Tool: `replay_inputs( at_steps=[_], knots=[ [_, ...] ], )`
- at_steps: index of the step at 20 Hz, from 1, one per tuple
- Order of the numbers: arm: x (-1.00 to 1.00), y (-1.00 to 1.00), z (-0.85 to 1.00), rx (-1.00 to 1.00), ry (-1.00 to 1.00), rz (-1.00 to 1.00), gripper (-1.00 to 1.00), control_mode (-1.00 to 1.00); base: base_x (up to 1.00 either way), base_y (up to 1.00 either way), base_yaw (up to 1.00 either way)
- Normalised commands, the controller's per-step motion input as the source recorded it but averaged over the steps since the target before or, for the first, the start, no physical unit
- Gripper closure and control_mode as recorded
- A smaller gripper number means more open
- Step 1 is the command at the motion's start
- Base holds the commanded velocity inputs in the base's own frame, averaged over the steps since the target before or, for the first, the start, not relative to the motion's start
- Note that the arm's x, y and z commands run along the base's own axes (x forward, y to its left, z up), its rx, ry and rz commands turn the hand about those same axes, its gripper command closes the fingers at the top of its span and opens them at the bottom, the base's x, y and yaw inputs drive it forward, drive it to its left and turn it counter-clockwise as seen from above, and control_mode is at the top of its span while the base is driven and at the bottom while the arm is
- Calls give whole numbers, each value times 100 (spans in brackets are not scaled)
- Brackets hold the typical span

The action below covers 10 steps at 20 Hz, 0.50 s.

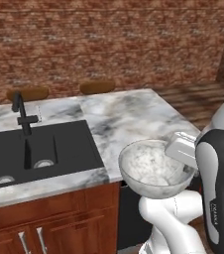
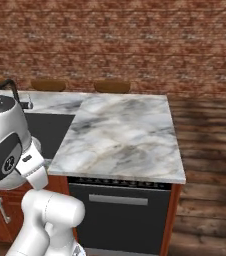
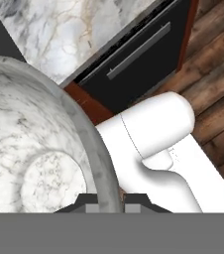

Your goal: Pick the cup and bowl from the counter and place them on the counter next to the sink.

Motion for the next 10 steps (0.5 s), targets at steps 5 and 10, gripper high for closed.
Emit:
replay_inputs(
  at_steps=[5, 10],
  knots=[
    [0, 0, 0, 0, 0, 0, 100, 100, 61, -26, 0],
    [0, 0, 0, 0, 0, 0, 100, 100, 63, -43, 0]
  ],
)
